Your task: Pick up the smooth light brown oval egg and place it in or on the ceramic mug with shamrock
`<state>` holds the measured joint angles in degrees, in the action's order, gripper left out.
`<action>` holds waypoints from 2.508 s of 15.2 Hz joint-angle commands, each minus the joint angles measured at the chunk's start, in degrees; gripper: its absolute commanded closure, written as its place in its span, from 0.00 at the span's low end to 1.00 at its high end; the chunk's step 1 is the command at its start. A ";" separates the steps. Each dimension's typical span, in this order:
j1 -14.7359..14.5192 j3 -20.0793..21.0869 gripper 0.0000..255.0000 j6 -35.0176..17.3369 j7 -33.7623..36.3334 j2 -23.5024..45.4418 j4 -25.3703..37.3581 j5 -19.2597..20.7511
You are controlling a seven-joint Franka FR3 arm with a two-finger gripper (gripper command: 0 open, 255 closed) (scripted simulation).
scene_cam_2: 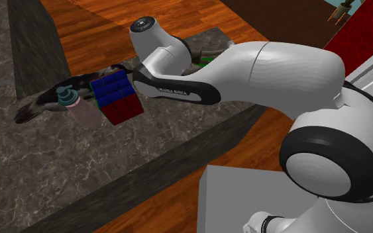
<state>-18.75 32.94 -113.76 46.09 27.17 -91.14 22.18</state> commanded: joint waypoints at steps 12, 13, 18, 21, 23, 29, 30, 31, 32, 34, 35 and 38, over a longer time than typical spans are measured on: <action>-0.21 1.06 1.00 8.58 -2.04 -2.46 6.68 -2.07; -0.27 1.11 1.00 9.29 -2.18 -2.54 7.33 -2.16; -0.68 1.29 1.00 12.58 -2.77 -2.75 10.55 -2.48; 3.23 0.81 1.00 10.81 -6.48 -5.30 7.08 -3.94; 5.62 0.36 1.00 9.81 -9.04 -6.70 5.24 -4.82; 12.00 -1.42 1.00 7.58 -16.79 -9.47 1.74 -6.89; 12.95 -1.78 1.00 7.31 -18.08 -9.73 1.44 -7.15; 13.87 -2.15 1.00 7.07 -19.36 -9.92 1.21 -7.38; 14.77 -2.52 1.00 6.85 -20.63 -10.06 1.07 -7.59; 16.51 -3.27 1.00 6.51 -23.14 -10.15 1.00 -7.93; 17.35 -3.64 1.00 6.38 -24.38 -10.11 1.08 -8.06; 19.70 -4.83 1.00 6.16 -28.03 -9.65 1.78 -8.34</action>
<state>0.34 28.51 -107.72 19.22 16.98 -90.14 13.76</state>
